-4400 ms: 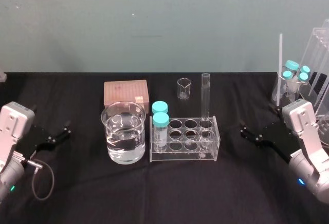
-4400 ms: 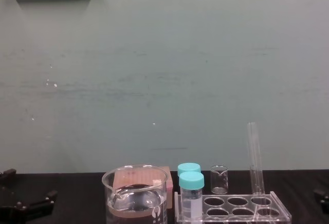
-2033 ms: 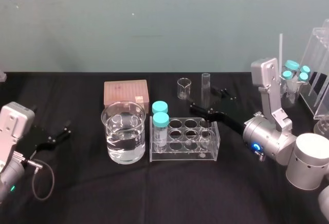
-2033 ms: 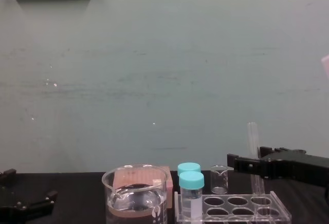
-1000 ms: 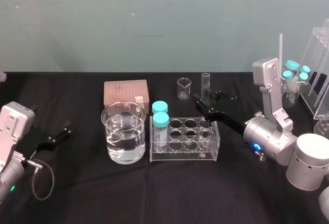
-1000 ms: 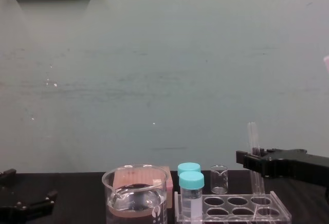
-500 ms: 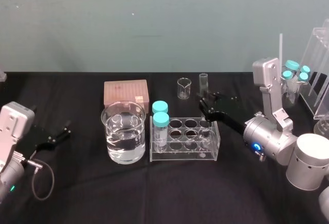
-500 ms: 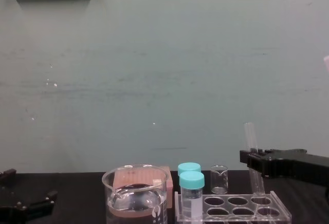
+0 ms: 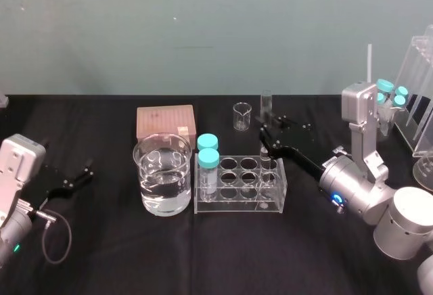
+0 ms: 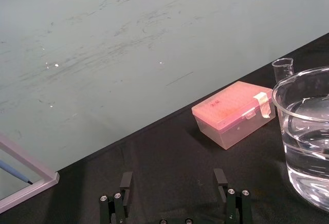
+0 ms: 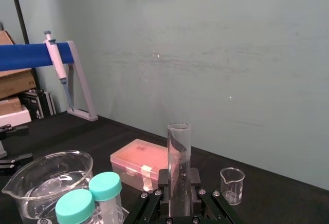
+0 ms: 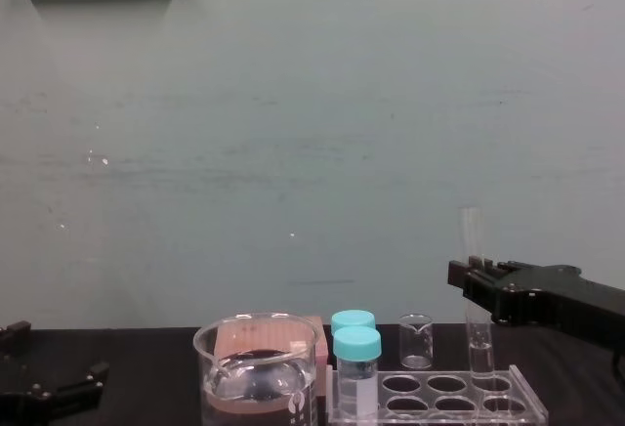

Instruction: Hold the test tube with one hand and immerse one end into the beaker, then return it to the test tube rack.

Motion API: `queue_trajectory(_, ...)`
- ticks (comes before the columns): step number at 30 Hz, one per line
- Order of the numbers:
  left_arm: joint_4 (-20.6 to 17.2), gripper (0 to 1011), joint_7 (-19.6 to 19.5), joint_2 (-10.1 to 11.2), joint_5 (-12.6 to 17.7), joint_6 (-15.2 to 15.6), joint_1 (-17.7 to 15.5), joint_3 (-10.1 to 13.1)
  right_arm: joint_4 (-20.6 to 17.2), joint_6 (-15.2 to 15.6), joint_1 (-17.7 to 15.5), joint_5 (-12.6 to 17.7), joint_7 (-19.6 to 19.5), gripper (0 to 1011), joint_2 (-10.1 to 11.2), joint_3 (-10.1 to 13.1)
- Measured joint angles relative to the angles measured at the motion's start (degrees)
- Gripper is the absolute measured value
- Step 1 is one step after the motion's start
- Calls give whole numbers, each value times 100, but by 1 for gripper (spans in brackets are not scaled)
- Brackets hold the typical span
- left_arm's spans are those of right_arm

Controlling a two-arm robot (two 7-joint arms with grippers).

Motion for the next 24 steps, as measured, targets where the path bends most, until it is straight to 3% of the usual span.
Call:
queue_trajectory(12,0,1000,0,0,0,0,0,0,-160,-217,-145,-122,66,227,-42,253)
queue_trajectory(24,0,1000,0,0,0,0,0,0,-452,-510,-4,-49,238,227,-96,534)
